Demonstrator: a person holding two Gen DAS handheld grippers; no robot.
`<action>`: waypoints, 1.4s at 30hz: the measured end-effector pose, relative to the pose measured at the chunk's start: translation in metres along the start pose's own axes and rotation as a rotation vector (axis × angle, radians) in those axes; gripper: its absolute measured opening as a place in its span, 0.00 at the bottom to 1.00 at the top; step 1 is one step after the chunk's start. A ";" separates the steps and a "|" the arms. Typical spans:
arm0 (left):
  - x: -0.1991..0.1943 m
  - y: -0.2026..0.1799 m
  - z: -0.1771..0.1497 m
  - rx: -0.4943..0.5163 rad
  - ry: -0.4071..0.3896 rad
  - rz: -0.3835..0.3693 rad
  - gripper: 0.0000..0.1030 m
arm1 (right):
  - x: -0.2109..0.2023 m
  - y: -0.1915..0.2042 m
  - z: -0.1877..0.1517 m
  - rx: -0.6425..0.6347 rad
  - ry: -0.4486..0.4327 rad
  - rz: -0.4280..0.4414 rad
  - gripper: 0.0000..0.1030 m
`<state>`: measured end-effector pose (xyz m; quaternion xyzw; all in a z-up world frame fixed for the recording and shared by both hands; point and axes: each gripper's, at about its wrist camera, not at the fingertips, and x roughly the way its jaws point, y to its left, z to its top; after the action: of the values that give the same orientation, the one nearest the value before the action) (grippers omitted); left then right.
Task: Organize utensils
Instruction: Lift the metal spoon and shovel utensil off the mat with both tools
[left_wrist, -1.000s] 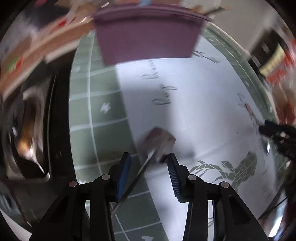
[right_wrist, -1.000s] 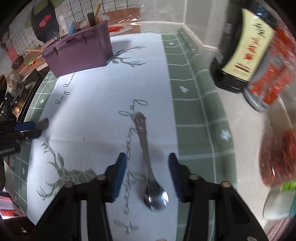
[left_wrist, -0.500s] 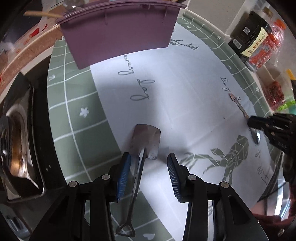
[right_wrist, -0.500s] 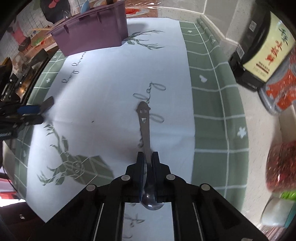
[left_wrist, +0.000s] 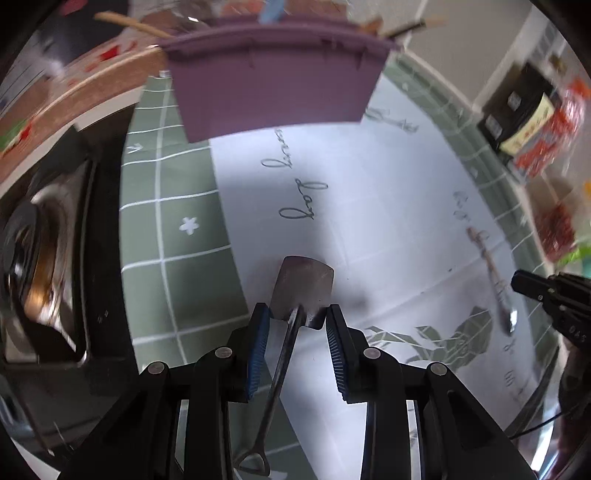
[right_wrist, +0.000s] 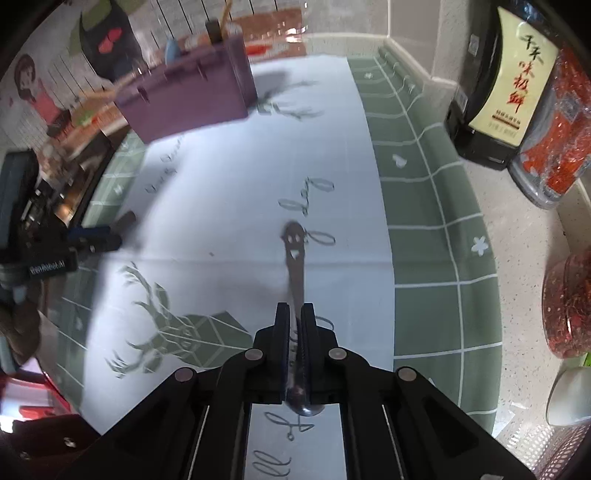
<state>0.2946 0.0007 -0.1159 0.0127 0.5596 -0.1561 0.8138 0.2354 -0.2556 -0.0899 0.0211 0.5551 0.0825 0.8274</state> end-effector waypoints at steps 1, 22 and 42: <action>-0.004 0.004 -0.003 -0.030 -0.010 -0.020 0.32 | -0.001 0.002 0.001 -0.020 -0.009 -0.024 0.06; -0.086 0.013 -0.028 -0.146 -0.264 -0.101 0.32 | 0.008 0.017 -0.044 -0.103 0.037 -0.116 0.25; -0.128 0.014 -0.025 -0.137 -0.388 -0.112 0.32 | -0.084 0.058 0.058 -0.118 -0.285 -0.021 0.25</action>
<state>0.2342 0.0498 -0.0106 -0.1039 0.4014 -0.1621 0.8954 0.2513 -0.2086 0.0160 -0.0220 0.4264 0.1028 0.8984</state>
